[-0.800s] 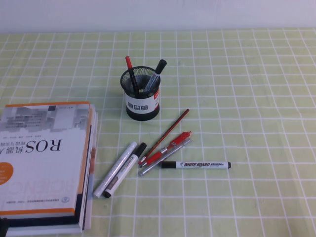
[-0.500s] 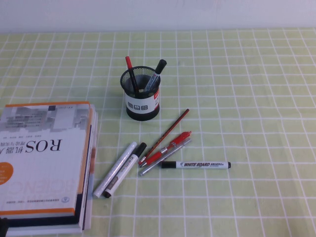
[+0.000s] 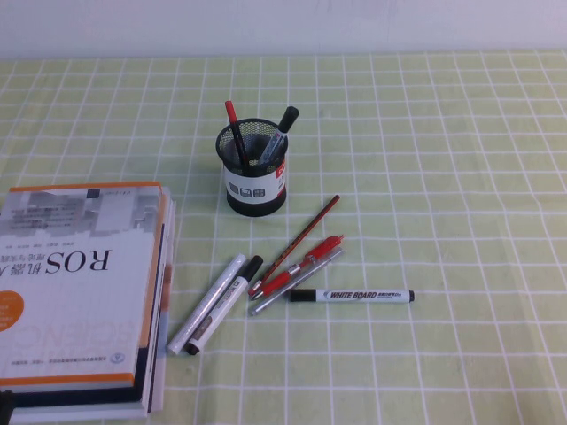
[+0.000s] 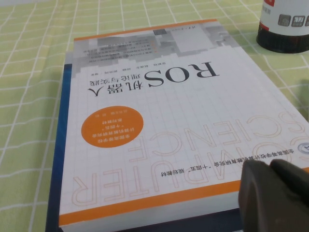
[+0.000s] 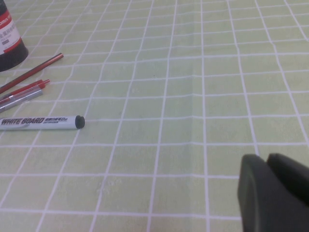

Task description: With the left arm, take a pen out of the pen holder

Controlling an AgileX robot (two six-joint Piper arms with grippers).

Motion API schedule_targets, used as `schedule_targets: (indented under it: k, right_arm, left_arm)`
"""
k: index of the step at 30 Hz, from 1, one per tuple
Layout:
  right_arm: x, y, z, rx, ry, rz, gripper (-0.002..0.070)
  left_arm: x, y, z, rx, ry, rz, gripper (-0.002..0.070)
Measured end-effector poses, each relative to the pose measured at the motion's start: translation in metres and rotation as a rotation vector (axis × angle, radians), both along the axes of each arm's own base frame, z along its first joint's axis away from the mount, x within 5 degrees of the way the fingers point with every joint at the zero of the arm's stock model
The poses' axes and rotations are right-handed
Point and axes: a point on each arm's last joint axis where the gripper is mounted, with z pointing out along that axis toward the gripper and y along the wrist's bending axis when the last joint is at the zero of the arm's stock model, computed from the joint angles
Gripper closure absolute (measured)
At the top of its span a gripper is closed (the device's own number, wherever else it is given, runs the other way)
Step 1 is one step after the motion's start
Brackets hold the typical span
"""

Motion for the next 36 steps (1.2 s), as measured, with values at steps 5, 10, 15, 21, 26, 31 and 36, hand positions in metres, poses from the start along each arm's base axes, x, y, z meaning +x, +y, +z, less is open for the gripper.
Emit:
schedule_targets:
  k: [5,10,15,21,26,31,36]
  right_arm:
    - [0.000,0.000,0.000,0.000,0.000,0.000,0.0689]
    - [0.000,0.000,0.000,0.000,0.000,0.000,0.0689]
    - [0.000,0.000,0.000,0.000,0.000,0.000,0.0689]
    - [0.000,0.000,0.000,0.000,0.000,0.000,0.0689]
    - [0.000,0.000,0.000,0.000,0.000,0.000,0.0689]
    - [0.000,0.000,0.000,0.000,0.000,0.000,0.0689]
    - [0.000,0.000,0.000,0.000,0.000,0.000,0.0689]
  left_arm:
    - [0.000,0.000,0.000,-0.014,0.000,-0.001,0.0675]
    - [0.000,-0.002,0.001,-0.088,0.006,-0.001,0.0675]
    - [0.000,-0.003,0.001,-0.118,0.007,0.000,0.0675]
    - [0.001,-0.006,0.007,-0.245,-0.027,0.005,0.0676]
    - [0.004,-0.004,0.025,-0.575,-0.167,0.055,0.0676]
    - [0.005,0.003,0.036,-0.727,-0.280,0.115,0.0676]
    - [0.005,0.006,0.039,-0.753,-0.319,0.134,0.0676]
